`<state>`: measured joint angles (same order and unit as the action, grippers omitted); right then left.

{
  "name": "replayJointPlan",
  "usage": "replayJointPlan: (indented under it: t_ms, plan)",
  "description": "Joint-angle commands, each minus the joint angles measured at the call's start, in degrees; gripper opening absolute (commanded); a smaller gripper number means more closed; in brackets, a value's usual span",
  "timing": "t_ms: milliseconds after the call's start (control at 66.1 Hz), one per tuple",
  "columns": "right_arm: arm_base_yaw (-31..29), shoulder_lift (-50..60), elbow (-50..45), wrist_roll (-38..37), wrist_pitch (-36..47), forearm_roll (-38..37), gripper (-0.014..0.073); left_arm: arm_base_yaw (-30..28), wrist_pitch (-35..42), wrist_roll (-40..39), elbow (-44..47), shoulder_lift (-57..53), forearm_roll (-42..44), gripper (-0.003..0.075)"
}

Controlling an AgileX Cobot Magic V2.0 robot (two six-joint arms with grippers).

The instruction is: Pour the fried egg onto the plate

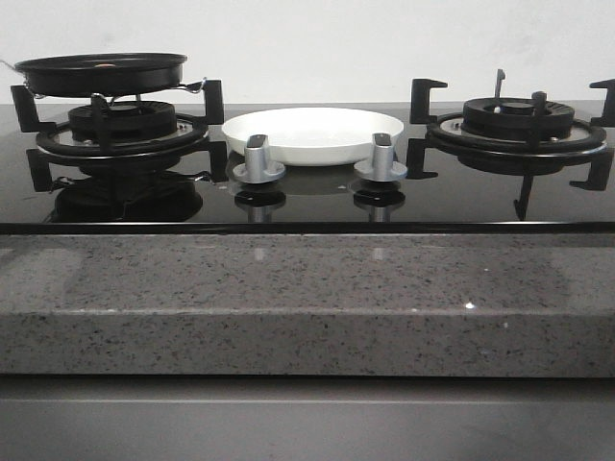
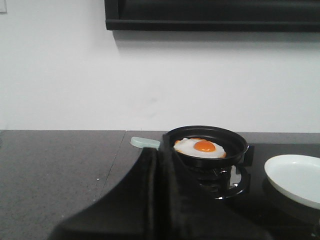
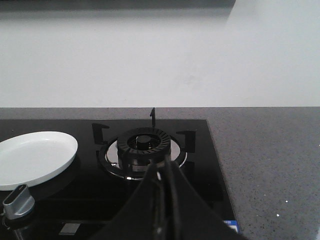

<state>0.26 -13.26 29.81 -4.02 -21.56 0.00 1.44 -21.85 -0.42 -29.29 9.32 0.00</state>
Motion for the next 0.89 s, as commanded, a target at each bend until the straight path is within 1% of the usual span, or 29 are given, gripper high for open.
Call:
replayJointPlan:
  t_ms: [0,151,242,545,878]
  plan:
    - [-0.30,-5.36,6.92,0.13,-0.11,-0.98,-0.0067,-0.13,-1.75,-0.02,-7.48,5.78,-0.31,-0.0020]
    - [-0.30,-12.89,14.82,0.13,-5.74,-0.98,-0.0067,-0.13,-9.19,-0.02,-16.24,14.17,-0.31,-0.0020]
    - [-0.30,-16.92,16.88,0.13,-7.68,-0.98,-0.0067,-0.13,-10.53,-0.02,-18.68,18.64,-0.31,-0.0020]
    - [-0.30,-22.87,16.74,0.13,-7.96,-0.93,-0.0067,-0.13,-9.34,-0.02,-18.48,25.37,-0.45,-0.0020]
    - [-0.30,-23.75,16.74,0.13,-8.09,-0.93,-0.0067,-0.13,-9.26,-0.02,-18.48,29.31,-0.75,-0.0020]
